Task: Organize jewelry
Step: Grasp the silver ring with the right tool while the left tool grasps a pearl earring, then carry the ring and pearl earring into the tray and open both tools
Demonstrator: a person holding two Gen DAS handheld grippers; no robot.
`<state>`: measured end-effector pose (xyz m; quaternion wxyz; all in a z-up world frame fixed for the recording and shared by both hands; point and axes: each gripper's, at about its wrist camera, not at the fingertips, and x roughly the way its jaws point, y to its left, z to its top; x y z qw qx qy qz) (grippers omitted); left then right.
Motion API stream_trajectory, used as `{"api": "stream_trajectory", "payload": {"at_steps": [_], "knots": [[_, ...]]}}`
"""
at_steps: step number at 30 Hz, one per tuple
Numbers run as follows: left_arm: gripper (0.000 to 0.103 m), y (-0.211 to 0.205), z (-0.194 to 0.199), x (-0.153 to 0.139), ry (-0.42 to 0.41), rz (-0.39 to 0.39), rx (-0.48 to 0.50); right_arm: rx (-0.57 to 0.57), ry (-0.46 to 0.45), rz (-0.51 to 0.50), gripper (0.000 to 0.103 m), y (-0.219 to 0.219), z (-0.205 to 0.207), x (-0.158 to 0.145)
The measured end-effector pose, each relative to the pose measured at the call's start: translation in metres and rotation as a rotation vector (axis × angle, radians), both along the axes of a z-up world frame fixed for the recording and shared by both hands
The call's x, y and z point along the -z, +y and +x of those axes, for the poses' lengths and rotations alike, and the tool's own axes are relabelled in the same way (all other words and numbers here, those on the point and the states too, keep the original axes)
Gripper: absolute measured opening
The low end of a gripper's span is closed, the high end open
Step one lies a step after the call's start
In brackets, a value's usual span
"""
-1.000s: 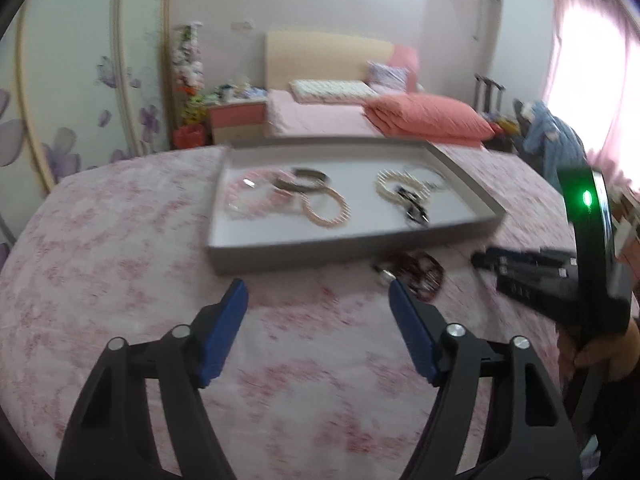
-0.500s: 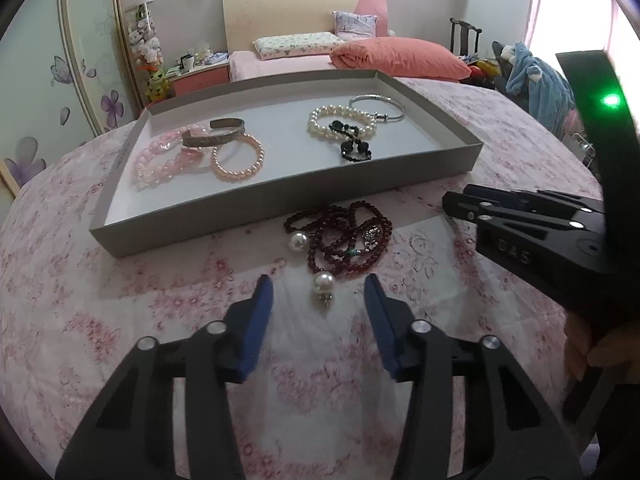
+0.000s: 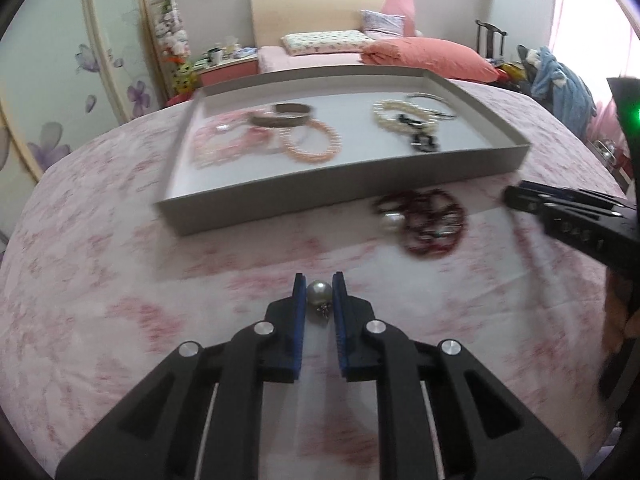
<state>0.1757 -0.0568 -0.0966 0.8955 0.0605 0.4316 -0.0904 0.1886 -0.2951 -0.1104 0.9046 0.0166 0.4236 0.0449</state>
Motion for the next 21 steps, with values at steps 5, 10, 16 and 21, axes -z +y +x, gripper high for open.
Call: {"api": "stream_trajectory", "payload": {"at_steps": [5, 10, 16, 21], "knots": [[0.017, 0.023, 0.003, -0.002, 0.006, -0.044, -0.022, 0.000, 0.000, -0.001, 0.023, 0.000, 0.000, 0.000], [0.021, 0.023, 0.002, -0.002, 0.007, -0.047, -0.009, -0.001, 0.000, -0.001, 0.023, 0.000, 0.000, 0.000], [0.021, 0.020, 0.003, -0.001, 0.007, -0.046, -0.013, -0.001, 0.001, 0.003, 0.023, 0.000, 0.000, 0.000], [0.017, 0.020, 0.003, -0.001, 0.006, -0.039, -0.022, -0.001, 0.001, 0.006, 0.023, -0.001, -0.001, -0.001]]}}
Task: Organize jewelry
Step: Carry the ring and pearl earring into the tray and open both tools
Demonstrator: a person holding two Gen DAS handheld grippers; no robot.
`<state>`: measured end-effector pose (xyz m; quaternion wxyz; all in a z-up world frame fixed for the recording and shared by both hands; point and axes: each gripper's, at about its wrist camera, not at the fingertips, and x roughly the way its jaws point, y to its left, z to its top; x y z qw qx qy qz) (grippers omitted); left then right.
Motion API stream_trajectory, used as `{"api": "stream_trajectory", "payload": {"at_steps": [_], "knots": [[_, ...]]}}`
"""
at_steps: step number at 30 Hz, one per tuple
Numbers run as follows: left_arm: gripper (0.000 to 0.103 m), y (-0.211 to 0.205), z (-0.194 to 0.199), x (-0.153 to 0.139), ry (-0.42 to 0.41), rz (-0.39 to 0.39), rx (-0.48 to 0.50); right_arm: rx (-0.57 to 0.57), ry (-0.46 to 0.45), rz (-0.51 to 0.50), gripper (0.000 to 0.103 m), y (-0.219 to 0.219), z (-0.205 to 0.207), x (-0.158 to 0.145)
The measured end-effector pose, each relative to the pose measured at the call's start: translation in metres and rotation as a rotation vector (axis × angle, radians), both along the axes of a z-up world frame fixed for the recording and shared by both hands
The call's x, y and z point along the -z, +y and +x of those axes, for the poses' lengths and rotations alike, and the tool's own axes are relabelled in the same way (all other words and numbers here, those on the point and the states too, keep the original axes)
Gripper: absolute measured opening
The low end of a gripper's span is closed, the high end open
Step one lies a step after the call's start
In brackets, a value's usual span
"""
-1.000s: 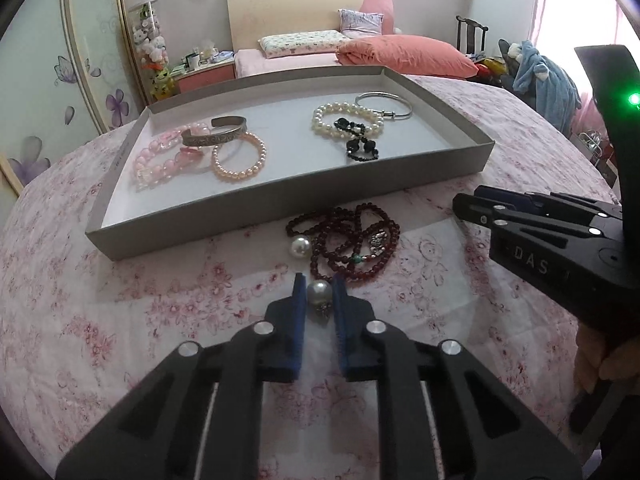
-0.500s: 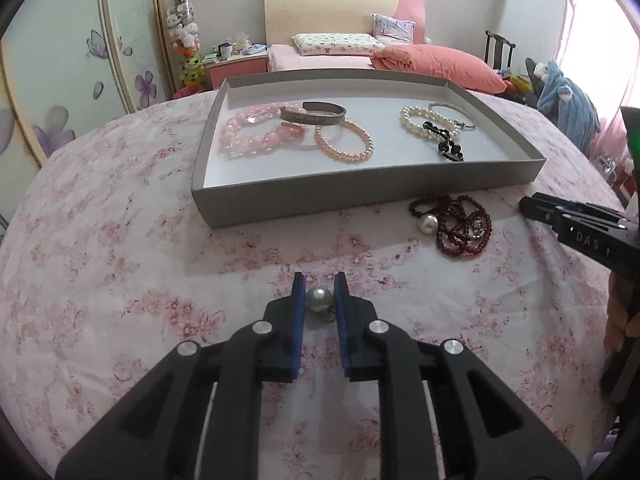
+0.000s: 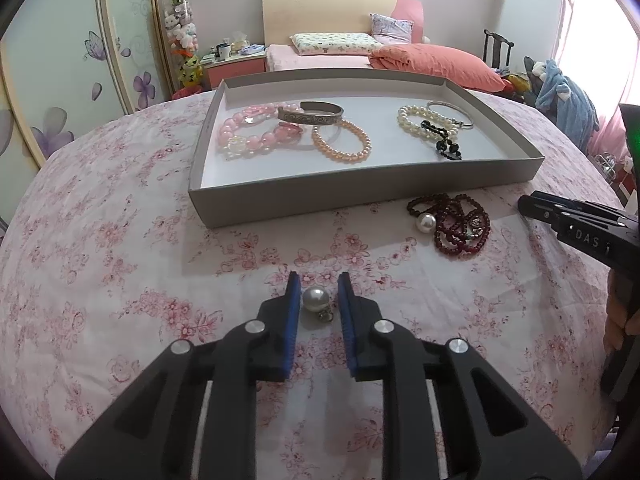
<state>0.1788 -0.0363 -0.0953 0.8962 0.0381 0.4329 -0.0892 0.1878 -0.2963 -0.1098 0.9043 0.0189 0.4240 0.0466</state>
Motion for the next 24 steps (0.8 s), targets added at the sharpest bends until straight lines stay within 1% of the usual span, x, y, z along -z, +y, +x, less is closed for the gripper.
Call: {"api": "stream_trajectory", "payload": {"at_steps": [1, 3, 8, 10, 12, 14, 19, 24], "knots": [[0.014, 0.001, 0.000, 0.000, 0.000, 0.000, -0.007, 0.000, 0.000, -0.001, 0.023, 0.000, 0.000, 0.000], [0.014, 0.002, 0.001, 0.000, 0.001, -0.009, -0.011, 0.000, 0.000, 0.000, 0.023, 0.000, 0.000, 0.000], [0.014, 0.005, 0.001, 0.000, -0.003, 0.003, -0.038, -0.011, 0.002, -0.004, 0.023, 0.004, -0.006, -0.001], [0.014, 0.009, 0.001, 0.000, 0.000, -0.005, -0.051, -0.037, 0.012, 0.028, 0.023, 0.009, -0.014, -0.001], [0.014, 0.012, 0.000, -0.002, 0.000, -0.016, -0.063, -0.064, 0.030, 0.094, 0.022, 0.012, -0.018, -0.002], [0.014, 0.015, -0.004, -0.007, -0.013, -0.027, -0.071, -0.076, 0.026, 0.141, 0.022, 0.014, -0.022, -0.005], [0.014, 0.021, -0.015, -0.022, -0.068, -0.049, -0.089, -0.081, -0.070, 0.137, 0.022, 0.022, -0.035, -0.025], [0.014, 0.021, -0.028, -0.047, -0.164, -0.060, -0.107, -0.068, -0.225, 0.088, 0.022, 0.031, -0.052, -0.055]]}}
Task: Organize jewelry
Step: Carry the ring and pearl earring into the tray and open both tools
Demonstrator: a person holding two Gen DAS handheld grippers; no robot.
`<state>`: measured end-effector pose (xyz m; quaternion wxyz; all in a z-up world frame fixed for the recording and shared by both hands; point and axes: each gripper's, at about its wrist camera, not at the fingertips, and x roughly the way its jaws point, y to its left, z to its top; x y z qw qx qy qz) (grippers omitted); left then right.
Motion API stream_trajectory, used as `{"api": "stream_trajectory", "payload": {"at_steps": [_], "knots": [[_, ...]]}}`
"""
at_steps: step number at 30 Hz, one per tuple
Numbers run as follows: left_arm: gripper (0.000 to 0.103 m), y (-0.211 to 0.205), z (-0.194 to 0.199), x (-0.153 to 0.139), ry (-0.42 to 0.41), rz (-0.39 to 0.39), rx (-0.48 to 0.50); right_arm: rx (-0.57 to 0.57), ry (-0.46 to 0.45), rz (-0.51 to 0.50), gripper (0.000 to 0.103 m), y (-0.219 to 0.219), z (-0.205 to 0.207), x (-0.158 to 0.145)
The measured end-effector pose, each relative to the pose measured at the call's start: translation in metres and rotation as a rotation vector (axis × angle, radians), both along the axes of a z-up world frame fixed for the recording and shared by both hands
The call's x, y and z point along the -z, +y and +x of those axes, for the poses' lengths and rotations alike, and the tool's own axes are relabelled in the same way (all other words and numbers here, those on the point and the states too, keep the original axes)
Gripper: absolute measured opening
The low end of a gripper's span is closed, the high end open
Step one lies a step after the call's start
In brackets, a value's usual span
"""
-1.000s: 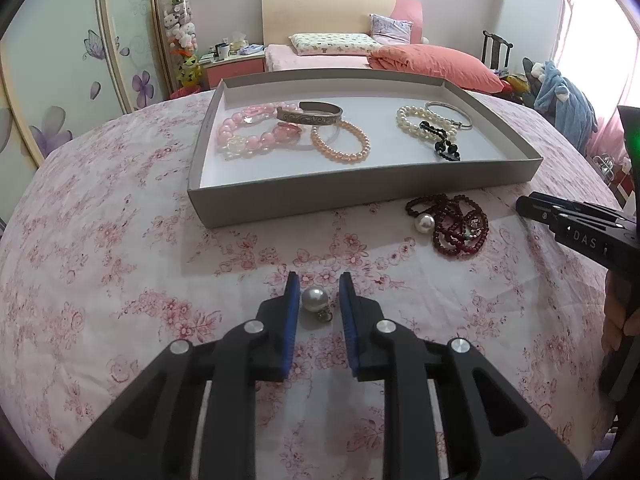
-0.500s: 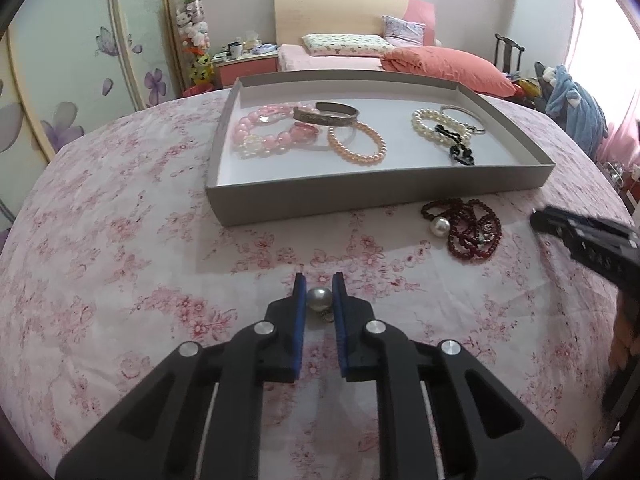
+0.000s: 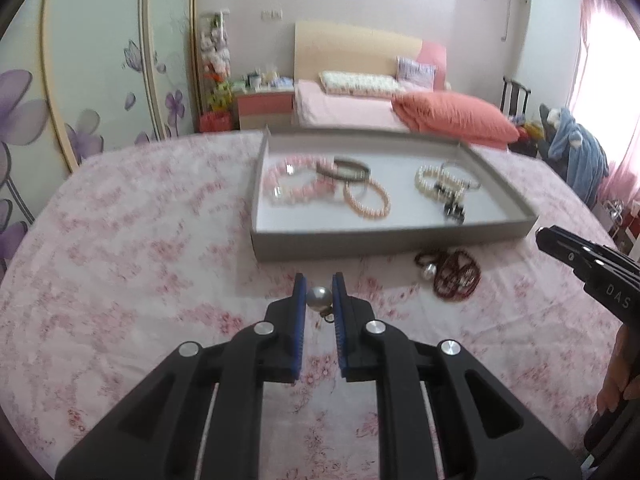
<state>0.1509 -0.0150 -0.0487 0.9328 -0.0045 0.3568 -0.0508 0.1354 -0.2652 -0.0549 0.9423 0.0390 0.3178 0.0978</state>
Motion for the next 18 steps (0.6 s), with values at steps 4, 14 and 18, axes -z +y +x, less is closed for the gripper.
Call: {"api": "stream_trajectory", "payload": {"at_steps": [4, 14, 18], "knots": [[0.014, -0.005, -0.014, -0.020, -0.089, 0.012, -0.005, 0.019, -0.130, -0.017, 0.022, 0.006, -0.014, -0.022], [0.014, -0.015, -0.038, -0.055, -0.252, 0.027, -0.010, 0.033, -0.349, -0.088, 0.023, 0.018, -0.037, -0.051], [0.014, -0.017, -0.037, -0.059, -0.262, 0.006, -0.012, 0.045, -0.397, -0.107, 0.023, 0.022, -0.040, -0.055]]}}
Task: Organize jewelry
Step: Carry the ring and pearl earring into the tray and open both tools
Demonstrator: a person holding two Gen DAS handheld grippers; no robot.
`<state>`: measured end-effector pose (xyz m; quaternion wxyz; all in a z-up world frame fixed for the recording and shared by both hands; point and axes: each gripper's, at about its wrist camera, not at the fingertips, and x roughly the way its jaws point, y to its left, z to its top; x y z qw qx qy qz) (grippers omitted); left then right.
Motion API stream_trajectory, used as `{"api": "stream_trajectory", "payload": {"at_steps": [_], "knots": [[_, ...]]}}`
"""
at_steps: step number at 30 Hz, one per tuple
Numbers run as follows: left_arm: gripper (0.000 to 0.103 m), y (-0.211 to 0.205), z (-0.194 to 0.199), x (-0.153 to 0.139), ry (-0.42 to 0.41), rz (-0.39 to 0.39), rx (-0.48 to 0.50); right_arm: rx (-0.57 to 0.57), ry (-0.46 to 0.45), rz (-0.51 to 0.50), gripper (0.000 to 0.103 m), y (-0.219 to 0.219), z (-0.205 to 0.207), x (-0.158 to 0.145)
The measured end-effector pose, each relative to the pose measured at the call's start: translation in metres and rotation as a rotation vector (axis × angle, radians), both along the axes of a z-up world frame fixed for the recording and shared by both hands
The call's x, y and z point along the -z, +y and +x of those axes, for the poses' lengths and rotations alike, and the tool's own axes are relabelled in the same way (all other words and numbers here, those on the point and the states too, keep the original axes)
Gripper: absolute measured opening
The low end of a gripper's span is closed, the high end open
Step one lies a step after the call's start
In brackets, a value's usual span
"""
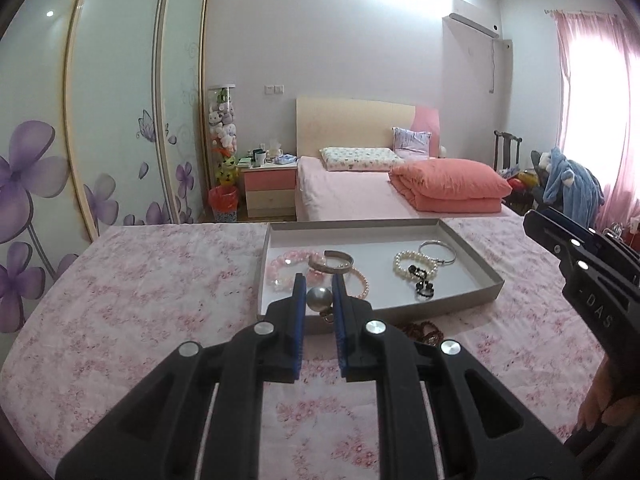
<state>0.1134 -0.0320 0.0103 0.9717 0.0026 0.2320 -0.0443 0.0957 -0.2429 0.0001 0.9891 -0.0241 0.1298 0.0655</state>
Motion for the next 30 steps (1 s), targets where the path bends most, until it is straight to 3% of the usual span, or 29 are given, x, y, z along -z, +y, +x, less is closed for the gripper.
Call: {"api": "stream_trajectory", "payload": {"at_steps": [30], "knots": [[0.014, -0.007, 0.023, 0.004, 0.009, 0.001, 0.034, 0.035, 0.011, 0.018, 0.023, -0.006, 0.011, 0.005]]}}
